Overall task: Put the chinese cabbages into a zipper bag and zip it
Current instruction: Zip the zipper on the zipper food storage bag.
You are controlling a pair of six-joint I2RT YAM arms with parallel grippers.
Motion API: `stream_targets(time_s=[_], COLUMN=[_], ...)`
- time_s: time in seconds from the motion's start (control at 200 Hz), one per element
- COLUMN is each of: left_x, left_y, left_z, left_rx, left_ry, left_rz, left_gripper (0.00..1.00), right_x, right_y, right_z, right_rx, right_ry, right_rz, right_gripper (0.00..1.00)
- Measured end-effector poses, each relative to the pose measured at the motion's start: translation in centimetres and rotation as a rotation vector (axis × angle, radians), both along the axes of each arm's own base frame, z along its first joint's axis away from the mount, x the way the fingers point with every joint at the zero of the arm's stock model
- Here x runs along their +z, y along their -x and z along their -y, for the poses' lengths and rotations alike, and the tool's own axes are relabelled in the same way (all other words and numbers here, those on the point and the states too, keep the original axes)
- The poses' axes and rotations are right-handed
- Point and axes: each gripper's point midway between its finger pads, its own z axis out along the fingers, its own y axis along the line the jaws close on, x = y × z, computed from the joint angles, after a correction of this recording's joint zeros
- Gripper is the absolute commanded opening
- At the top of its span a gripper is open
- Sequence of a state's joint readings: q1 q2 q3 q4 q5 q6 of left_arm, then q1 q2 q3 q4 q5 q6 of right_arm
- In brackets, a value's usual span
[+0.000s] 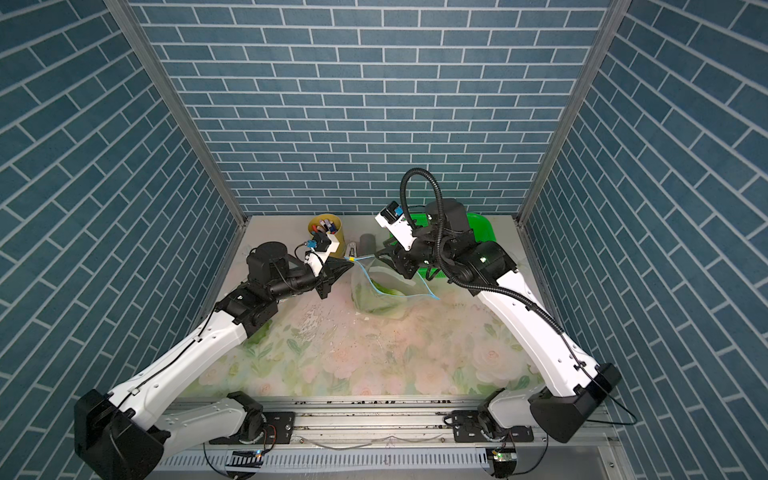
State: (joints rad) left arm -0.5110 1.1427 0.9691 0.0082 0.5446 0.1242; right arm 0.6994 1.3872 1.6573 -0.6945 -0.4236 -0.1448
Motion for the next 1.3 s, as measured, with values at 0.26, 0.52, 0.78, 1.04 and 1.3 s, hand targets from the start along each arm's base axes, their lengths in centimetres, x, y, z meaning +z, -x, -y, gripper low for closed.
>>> stream_targets(time_s=[0.26, 0.52, 0.78, 1.04, 1.3], left_x=[-0.1, 0.2, 0.3, 0.2, 0.1], left_y=[0.0, 0.3, 0.2, 0.1, -0.1], left_z=[-0.2, -0.4, -0.5, -0.5, -0.5], left_rx=[0.018, 0.026, 0.030, 0.037, 0.039], left_ry=[-0.019, -0.019, -0.020, -0.023, -0.030], left_rz=[-0.005, 0.006, 0.007, 0.006, -0.004], left_gripper=[0.00, 0.00, 0.00, 0.00, 0.00], right_x=[-0.4, -1.7, -2.8, -3.3, -3.9], right_y=[1.2, 0.9, 0.4, 0.1, -0.3], right_z=[-3.5, -5.1, -5.6, -6.4, -6.8], right_rx=[0.107, 0.138, 0.143, 0.157, 0.166], right_ry=[0.055, 0.111, 0.144, 0.156, 0.169], right_rz=[0.010, 0.008, 0.004, 0.011, 0.008], right_gripper=[0.36, 0.28, 0.23, 0.16, 0.09])
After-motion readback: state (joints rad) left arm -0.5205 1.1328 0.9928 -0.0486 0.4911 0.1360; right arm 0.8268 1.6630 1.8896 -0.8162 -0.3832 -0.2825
